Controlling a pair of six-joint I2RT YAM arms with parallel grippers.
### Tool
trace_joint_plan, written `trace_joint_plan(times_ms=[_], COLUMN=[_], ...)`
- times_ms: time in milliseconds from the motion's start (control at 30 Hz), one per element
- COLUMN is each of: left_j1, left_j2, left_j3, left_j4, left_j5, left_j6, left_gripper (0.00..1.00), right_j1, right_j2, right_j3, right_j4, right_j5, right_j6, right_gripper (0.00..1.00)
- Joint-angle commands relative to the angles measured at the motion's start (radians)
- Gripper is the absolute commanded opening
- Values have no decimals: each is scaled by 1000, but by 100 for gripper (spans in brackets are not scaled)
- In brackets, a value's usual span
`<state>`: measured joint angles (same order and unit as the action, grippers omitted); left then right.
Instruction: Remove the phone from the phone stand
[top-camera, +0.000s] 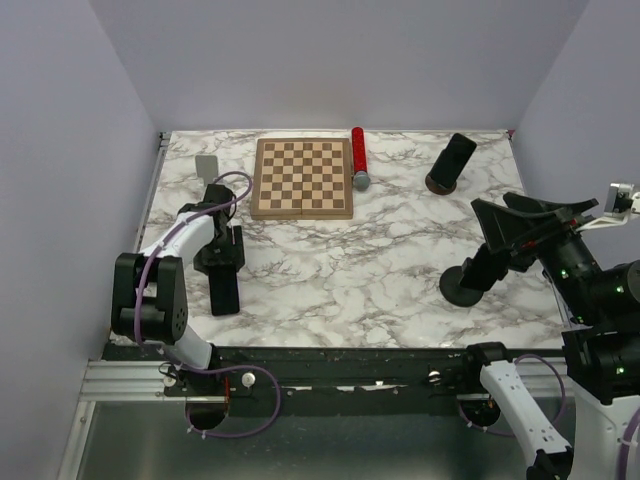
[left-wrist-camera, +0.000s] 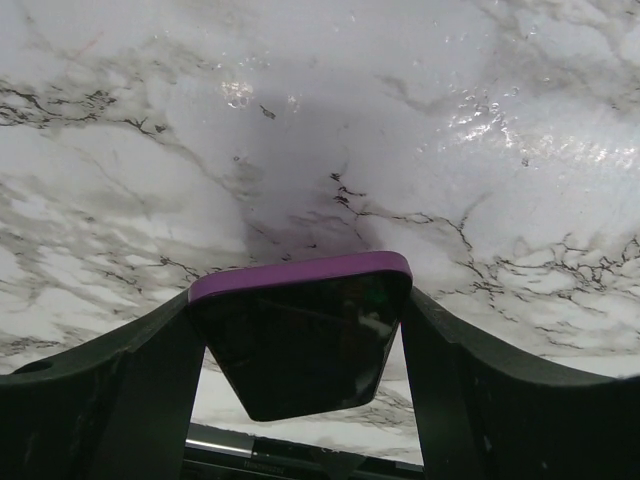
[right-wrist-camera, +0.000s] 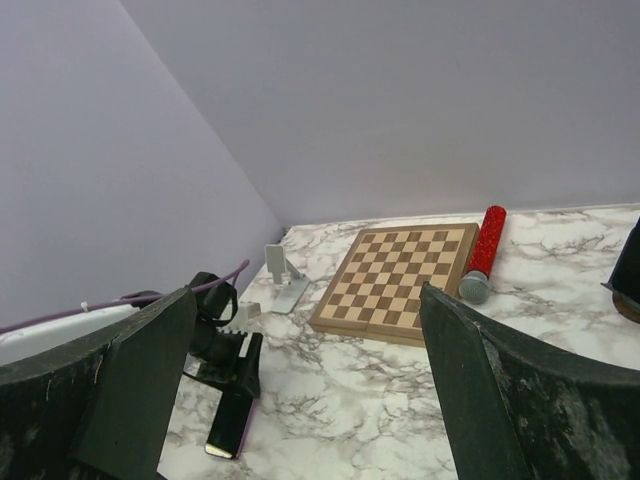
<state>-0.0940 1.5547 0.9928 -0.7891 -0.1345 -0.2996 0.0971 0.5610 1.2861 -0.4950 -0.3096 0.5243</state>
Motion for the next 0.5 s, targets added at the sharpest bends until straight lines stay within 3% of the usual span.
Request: trace_joint_plan(times_ms=[0, 100, 167, 233, 467], left_j1=[-4, -4, -4, -4, -7], left_j2=[47, 48, 39, 27, -55], left_j3=[33, 30, 25, 18, -6], left_j4=[5, 9, 13, 19, 36], left_j5=[10, 40, 63, 83, 65], left_j6=[39, 45, 49, 51, 50], left_gripper=[0, 1, 25, 39, 67], right_j1=[-4, -4, -4, -4, -4], right_j2=[15, 18, 24, 28, 33], right_j3=[5, 5, 13, 16, 5], right_j4=[-1, -3, -12, -19, -47], right_j5=[-15, -10, -6, -2, 7], right_j6=[12, 7, -3, -9, -32], right_gripper=[100, 100, 100, 100, 100])
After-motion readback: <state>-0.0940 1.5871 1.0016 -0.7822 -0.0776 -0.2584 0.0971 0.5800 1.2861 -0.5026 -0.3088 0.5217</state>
